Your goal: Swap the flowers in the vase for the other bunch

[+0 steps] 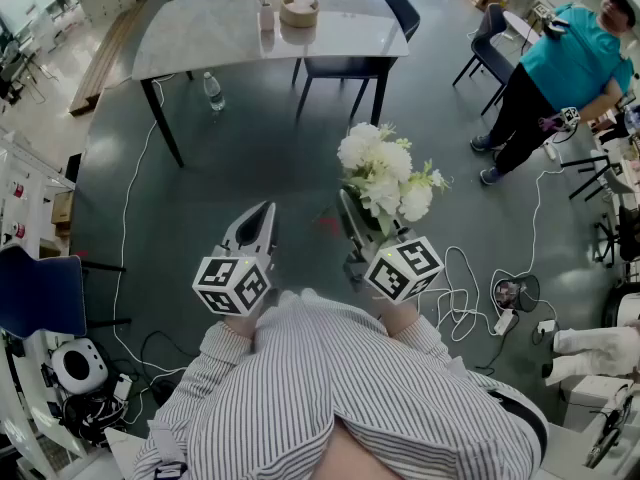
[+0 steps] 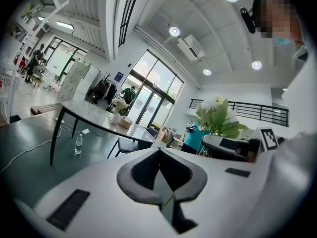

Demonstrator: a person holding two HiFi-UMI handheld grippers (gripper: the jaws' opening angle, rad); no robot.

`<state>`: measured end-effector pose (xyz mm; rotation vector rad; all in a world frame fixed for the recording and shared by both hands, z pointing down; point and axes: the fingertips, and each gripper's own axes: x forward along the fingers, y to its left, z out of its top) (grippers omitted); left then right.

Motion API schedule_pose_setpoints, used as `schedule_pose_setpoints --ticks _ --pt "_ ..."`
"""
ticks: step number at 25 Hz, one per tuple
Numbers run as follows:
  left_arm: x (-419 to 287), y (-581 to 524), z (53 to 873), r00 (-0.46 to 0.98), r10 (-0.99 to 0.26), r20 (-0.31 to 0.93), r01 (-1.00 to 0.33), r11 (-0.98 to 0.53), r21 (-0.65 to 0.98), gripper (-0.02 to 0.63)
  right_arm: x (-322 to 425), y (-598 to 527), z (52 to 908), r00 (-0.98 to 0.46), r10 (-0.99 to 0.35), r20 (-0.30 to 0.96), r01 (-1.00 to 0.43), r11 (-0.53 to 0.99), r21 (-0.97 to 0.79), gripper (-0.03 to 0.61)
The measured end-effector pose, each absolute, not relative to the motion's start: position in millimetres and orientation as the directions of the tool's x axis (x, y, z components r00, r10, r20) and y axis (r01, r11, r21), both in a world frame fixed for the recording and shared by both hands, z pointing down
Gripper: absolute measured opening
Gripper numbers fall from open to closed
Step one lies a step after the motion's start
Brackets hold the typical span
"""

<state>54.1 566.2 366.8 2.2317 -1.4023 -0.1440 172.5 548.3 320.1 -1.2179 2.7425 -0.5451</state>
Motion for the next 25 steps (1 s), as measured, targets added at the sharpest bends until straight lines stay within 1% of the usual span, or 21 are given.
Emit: schedule_pose_setpoints --ticks 12,18,25 --pt "53.0 555.9 369.7 0.461 -0.874 0.157 -0.816 -0.347 0.462 0.012 175.6 541.5 326.5 -0.666 -0.743 0.067 -0.713 0.607 -0.35 0.023" --pt "54.9 549.6 370.5 0.475 -0.864 0.165 -0.817 -0.363 0.449 0.012 165.0 534.7 329.3 -0.679 -0.73 0.079 -0.697 0.607 -0.383 0.023" --pt "50.3 545.5 368.8 0.506 -0.849 0.155 -0.806 -0.401 0.435 0.012 150.1 528.8 327.2 -0.67 -0.738 0.073 -0.704 0.601 -0.378 0.023"
